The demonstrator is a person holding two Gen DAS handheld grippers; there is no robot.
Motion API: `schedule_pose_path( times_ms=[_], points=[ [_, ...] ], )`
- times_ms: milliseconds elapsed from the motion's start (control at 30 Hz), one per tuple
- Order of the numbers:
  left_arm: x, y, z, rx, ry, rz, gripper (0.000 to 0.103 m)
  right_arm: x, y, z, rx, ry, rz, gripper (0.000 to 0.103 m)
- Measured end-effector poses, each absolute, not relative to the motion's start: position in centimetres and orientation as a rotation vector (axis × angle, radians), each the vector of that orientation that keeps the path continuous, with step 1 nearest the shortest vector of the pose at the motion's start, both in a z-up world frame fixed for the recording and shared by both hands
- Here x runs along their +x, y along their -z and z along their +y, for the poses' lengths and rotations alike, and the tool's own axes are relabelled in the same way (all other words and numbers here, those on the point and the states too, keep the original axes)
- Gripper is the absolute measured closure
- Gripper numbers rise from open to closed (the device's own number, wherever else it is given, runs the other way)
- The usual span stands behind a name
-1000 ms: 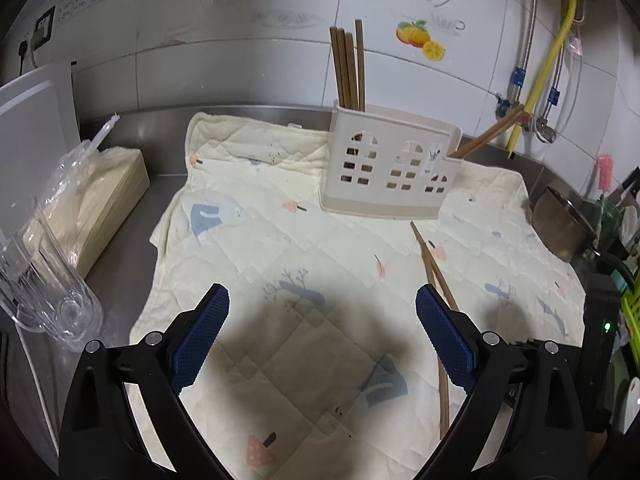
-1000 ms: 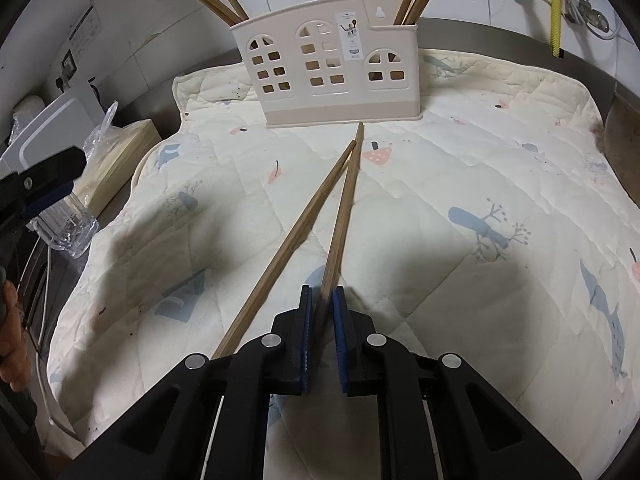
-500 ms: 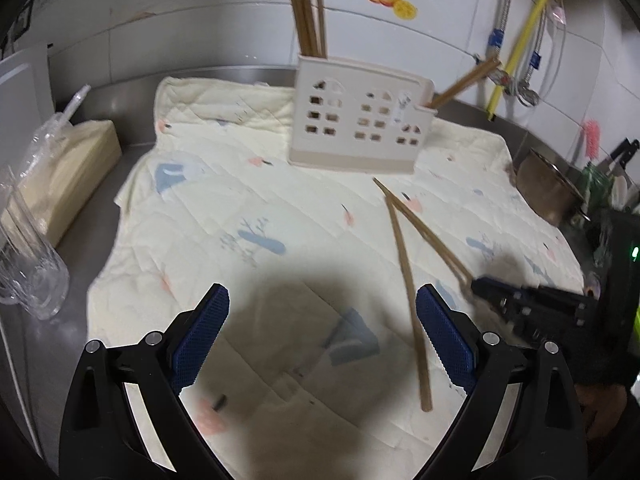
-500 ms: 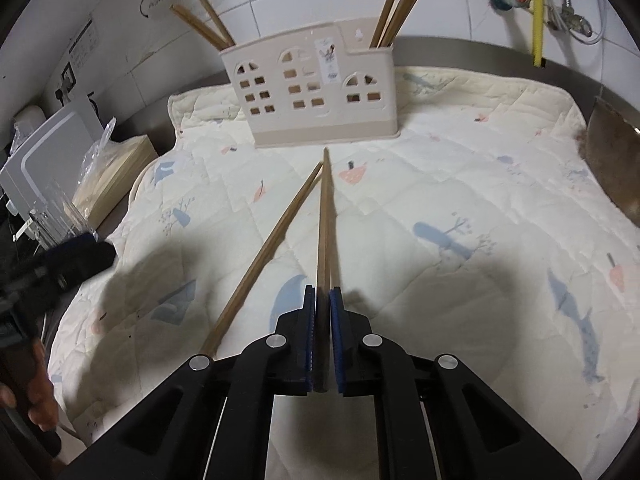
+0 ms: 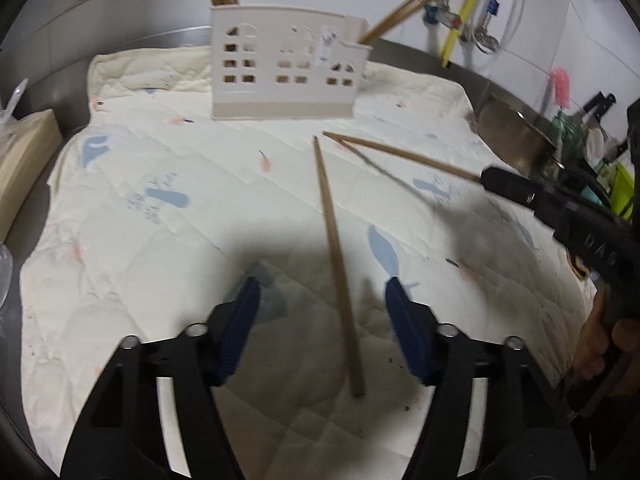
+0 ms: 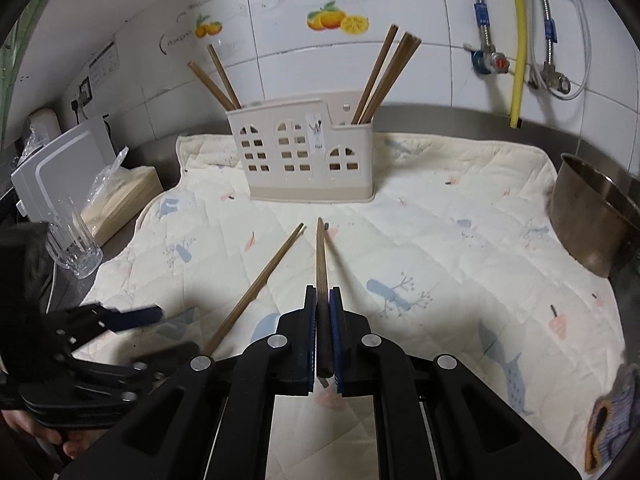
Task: Organize utensils
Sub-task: 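Close the right tool on a chopstick while the left tool grasps the last chopstick, then lift both held chopsticks upright and lower them into the white holder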
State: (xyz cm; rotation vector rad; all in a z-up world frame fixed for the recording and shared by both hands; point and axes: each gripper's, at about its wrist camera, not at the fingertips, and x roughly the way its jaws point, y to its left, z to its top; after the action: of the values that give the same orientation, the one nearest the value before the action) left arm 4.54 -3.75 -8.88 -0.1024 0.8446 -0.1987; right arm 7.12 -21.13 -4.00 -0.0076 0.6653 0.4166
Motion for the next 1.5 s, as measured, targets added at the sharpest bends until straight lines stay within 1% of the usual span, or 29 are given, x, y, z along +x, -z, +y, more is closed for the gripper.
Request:
schedule_pose_path(
  times_ms=[67, 100, 167, 267, 400, 500, 567, 867, 1100, 1300, 1500],
  points=[
    [4.7, 9.3, -4.2, -0.100, 0.212, 0.859, 0.059, 7.0, 3.8, -21.4, -0.003, -0.419, 0.657, 0.097],
    [4.9, 9.5, -4.4, -0.101, 0.215, 0.865, 0.062, 7.0, 3.6, -21.6, 0.000, -0.420, 0.653, 0.097],
    [5.2, 10.0, -4.6, -0.107, 0.217, 0.880, 0.073, 6.9, 3.5, -21.8, 0.005, -0.422, 0.648, 0.097],
    [5.4, 10.4, -4.8, -0.106, 0.215, 0.889, 0.079, 6.9, 3.4, -22.1, 0.012, -0.425, 0.642, 0.097],
    [5.7, 10.5, -4.8, -0.105, 0.206, 0.891, 0.084, 6.9, 3.2, -22.4, 0.018, -0.428, 0.636, 0.097],
    [5.9, 10.5, -5.0, -0.080, 0.194, 0.894, 0.090, 6.9, 3.1, -22.5, 0.017, -0.431, 0.632, 0.097],
    [5.9, 10.4, -5.1, -0.075, 0.191, 0.895, 0.096, 6.9, 2.9, -22.5, 0.016, -0.431, 0.626, 0.097],
    [5.5, 8.3, -4.8, -0.060, 0.196, 0.853, 0.097, 6.8, 1.6, -22.8, 0.001, -0.434, 0.594, 0.097],
    [5.7, 2.9, -3.9, -0.017, 0.204, 0.727, 0.098, 7.4, -0.5, -22.4, -0.025, -0.459, 0.558, 0.097],
    [7.1, -1.1, -3.0, -0.013, 0.217, 0.642, 0.098, 9.1, -4.0, -22.2, -0.043, -0.510, 0.529, 0.097],
    [8.7, -3.1, -2.8, 0.012, 0.246, 0.616, 0.098, 11.2, -6.7, -21.2, -0.086, -0.564, 0.530, 0.097]
  ],
)
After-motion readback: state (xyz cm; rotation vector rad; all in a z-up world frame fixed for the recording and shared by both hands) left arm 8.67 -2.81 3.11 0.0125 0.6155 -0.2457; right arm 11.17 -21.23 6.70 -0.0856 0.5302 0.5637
